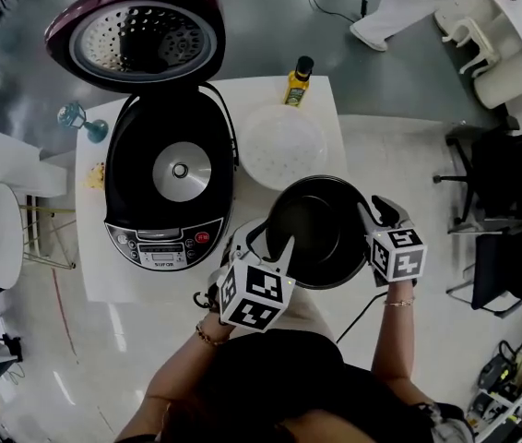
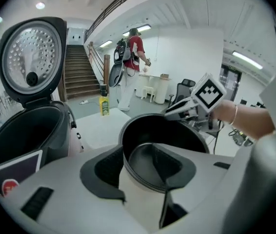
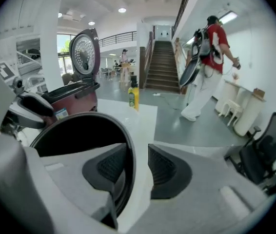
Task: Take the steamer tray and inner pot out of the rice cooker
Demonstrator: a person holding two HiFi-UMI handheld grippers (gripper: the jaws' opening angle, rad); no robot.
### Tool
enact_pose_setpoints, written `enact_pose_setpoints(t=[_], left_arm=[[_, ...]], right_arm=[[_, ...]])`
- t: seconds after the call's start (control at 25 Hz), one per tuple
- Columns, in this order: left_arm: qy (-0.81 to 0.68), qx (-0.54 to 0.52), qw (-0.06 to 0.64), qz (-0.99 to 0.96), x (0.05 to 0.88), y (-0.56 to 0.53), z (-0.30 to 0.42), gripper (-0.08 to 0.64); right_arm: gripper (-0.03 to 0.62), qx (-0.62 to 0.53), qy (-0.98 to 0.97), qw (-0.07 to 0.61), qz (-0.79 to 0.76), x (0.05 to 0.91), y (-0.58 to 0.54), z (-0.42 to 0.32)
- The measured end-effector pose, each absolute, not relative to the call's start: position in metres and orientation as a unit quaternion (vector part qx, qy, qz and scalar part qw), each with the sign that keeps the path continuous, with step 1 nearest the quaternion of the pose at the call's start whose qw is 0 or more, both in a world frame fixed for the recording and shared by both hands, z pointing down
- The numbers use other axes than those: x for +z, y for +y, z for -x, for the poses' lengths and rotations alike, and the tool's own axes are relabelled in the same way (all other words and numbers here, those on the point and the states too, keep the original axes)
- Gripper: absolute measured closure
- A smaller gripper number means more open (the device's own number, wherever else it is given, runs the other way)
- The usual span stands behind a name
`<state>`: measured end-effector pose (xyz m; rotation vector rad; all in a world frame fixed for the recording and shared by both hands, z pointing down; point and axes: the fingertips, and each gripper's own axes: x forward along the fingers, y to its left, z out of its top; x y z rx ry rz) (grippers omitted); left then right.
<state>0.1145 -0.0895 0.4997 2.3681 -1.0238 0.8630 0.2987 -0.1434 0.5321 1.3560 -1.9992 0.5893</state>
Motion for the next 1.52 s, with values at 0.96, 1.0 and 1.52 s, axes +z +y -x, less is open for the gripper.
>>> enact_pose_setpoints(t=[0.96,1.0,1.52], left_arm=[[-0.573,0.038,0.078,-0.815,0.308,-0.051,0.091,0.537],[-0.583,0.037,0.07,-0.808,0.304,-0.047,0.1,0.537],[-0.641,0.069,0.044,-0.763,0.317,-0.018,0.147,0.537]], right_arm=[[0.586,0.03,-0.851,-0.028,-0.523,0.297,-0.087,-0.194],[0.586,0.033,-0.856,-0.037,-0.514,0.293,-0.085,-0.187],[0.586,0.026,-0.871,-0.042,-0.489,0.282,-0.071,-0.156]])
